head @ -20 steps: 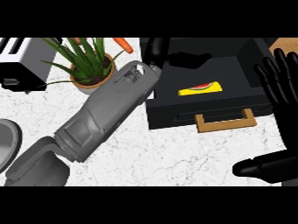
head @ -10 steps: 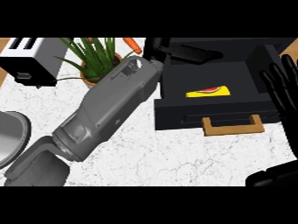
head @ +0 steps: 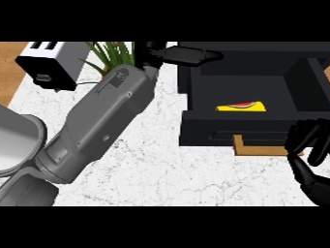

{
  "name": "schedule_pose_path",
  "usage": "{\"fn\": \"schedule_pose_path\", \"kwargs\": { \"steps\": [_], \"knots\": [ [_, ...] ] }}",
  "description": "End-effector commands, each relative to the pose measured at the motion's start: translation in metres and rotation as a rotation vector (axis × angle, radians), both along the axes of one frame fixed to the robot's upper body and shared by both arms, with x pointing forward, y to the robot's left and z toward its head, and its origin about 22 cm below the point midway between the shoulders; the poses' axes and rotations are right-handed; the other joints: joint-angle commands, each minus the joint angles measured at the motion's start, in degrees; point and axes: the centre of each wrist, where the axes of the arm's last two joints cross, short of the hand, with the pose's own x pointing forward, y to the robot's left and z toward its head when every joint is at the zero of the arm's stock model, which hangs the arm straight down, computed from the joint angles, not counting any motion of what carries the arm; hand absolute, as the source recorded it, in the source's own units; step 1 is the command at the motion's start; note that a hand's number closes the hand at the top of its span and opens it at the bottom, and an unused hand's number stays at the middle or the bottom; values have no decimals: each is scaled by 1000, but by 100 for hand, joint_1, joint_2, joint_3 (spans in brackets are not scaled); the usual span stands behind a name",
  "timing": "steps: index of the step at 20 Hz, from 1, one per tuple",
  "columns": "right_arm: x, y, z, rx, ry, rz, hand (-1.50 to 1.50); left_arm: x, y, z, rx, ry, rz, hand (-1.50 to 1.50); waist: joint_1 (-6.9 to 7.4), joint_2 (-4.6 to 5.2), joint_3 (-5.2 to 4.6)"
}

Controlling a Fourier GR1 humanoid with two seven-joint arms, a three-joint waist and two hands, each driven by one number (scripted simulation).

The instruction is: Pick up the cup, place it into the drawer and close the drawer

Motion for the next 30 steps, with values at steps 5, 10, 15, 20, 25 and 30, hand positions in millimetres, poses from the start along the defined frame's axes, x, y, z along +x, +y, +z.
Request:
{"fn": "schedule_pose_path", "kwargs": {
  "steps": [5,10,15,20,25,30],
  "knots": [
    [-3,-13,-10,-216,15,-14,150,-28,76,-33,-66,57,48,-150,168,-21,3],
    [6,-3,-10,-284,74,-48,150,-54,129,-26,-65,63,96,-150,150,-5,3],
    [13,12,-37,-362,45,-56,150,-82,168,-49,-89,86,108,-150,36,31,3],
    [24,27,-39,-696,-62,-23,150,-98,188,-61,-92,88,105,-150,141,38,2],
    [40,34,-77,-832,-83,-37,150,-126,227,-86,-87,85,115,-150,80,53,2],
    [63,54,-116,-861,-69,-51,-150,-135,264,-93,-93,102,125,-150,9,54,3]
  ]
}}
